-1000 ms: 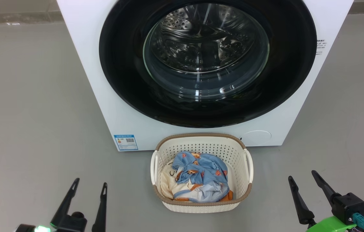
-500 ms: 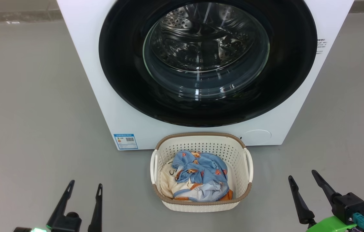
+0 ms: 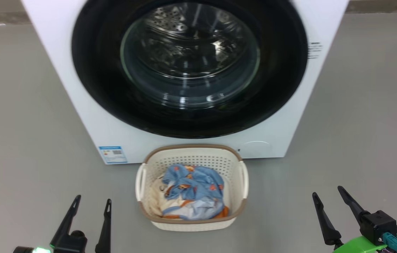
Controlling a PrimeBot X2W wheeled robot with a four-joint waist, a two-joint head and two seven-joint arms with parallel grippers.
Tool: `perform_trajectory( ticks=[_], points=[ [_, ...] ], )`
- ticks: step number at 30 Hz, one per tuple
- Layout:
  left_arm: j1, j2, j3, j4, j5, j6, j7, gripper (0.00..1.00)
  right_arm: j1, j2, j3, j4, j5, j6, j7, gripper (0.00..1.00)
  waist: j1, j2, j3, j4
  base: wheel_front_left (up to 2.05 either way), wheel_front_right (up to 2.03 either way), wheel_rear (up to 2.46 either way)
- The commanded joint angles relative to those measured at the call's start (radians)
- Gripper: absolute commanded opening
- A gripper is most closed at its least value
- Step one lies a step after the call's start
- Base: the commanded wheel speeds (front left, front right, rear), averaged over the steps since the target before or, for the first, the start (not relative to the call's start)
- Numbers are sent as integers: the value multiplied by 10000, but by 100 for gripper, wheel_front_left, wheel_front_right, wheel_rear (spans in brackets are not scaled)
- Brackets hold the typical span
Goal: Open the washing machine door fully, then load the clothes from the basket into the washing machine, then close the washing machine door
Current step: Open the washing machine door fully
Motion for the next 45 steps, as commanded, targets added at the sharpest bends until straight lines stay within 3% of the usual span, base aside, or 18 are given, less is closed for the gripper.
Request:
perform_trajectory(
  ticks=[1, 13, 30, 31, 32, 33, 34, 40, 45],
  points=[
    [-292, 69, 383, -305, 104, -19, -65, 100, -13, -125, 212, -210, 24, 100, -130, 100, 0, 0, 10, -13, 111, 135, -246],
    [-243, -127, 625, -544, 18, -209, -65, 100, -9, -2, 106, -365, 378, 100, -130, 100, 0, 0, 31, -23, 90, 97, -187],
    [-189, -266, 882, -560, 80, -454, -65, 100, -12, 219, -209, -598, 659, 100, -130, 100, 0, 0, -20, -115, 7, 7, -15],
    [-186, -276, 894, -567, 80, -461, -65, 100, -10, 214, -182, -609, 674, 100, -130, 76, 0, 0, -24, -115, 0, 0, 0],
    [-186, -276, 894, -567, 80, -461, -65, 100, -10, 214, -182, -609, 674, 100, -130, 76, 0, 0, -24, -115, 0, 0, 0],
    [-180, -284, 904, -574, 82, -467, -65, 100, -3, 202, -144, -623, 698, 100, -130, 34, 0, 0, -26, -116, 0, 0, 0],
    [-172, -294, 914, -582, 83, -474, -65, 100, 6, 186, -96, -642, 727, 100, -130, 0, 0, 0, -27, -118, 0, 0, 0],
    [-109, -347, 950, -603, 106, -488, -65, 100, 83, 283, -127, -732, 1306, 100, -130, 0, -1, 0, -24, -110, 0, 0, 0],
    [-49, -409, 1004, -634, 98, -462, -65, 100, 111, 596, -390, -953, 2584, 100, -130, 0, -1, 0, 15, -122, 0, 0, 0]
  ],
)
